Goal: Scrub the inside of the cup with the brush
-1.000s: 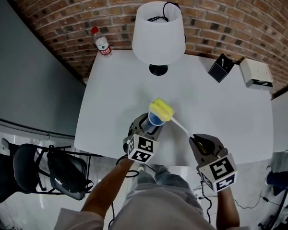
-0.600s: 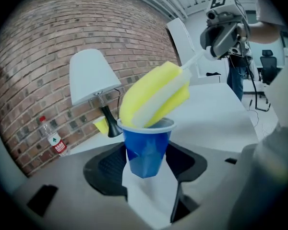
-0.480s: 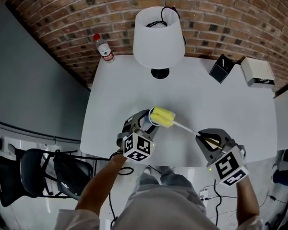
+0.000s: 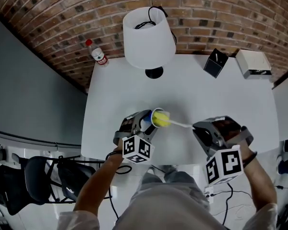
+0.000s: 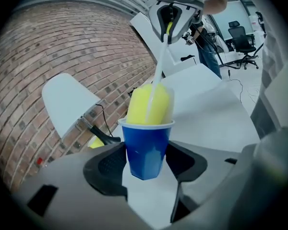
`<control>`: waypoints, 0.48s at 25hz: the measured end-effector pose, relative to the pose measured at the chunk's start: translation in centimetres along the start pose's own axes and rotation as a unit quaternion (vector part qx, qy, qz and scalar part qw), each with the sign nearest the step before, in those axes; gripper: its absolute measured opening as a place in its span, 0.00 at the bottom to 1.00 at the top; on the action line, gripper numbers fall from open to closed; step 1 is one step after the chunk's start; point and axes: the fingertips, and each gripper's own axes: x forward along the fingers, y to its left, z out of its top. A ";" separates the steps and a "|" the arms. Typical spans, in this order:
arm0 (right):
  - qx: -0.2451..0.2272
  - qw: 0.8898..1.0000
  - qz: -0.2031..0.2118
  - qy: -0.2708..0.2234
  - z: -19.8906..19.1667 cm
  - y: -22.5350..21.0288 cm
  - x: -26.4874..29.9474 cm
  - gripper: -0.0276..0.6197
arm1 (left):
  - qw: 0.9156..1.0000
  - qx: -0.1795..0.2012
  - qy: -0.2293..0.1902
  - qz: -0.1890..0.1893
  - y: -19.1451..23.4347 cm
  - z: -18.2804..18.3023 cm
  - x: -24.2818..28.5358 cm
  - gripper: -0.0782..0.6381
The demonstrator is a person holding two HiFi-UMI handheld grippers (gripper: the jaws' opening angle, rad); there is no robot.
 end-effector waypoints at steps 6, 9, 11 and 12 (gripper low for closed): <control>-0.056 0.998 0.003 0.002 0.7 0.3 0.2 0.09 | 1.000 0.021 0.007 0.002 0.0 0.3 0.3 0.48; -0.011 1.000 0.023 -0.017 1.1 0.2 0.3 0.09 | 1.000 0.026 0.008 0.006 0.1 0.3 0.3 0.48; 0.066 0.995 0.057 -0.039 1.3 0.0 0.2 0.09 | 1.000 0.026 0.004 0.012 0.3 0.3 0.1 0.48; 0.113 0.989 0.077 -0.051 1.2 -0.1 0.2 0.09 | 1.000 0.026 0.000 0.017 0.4 0.4 0.0 0.48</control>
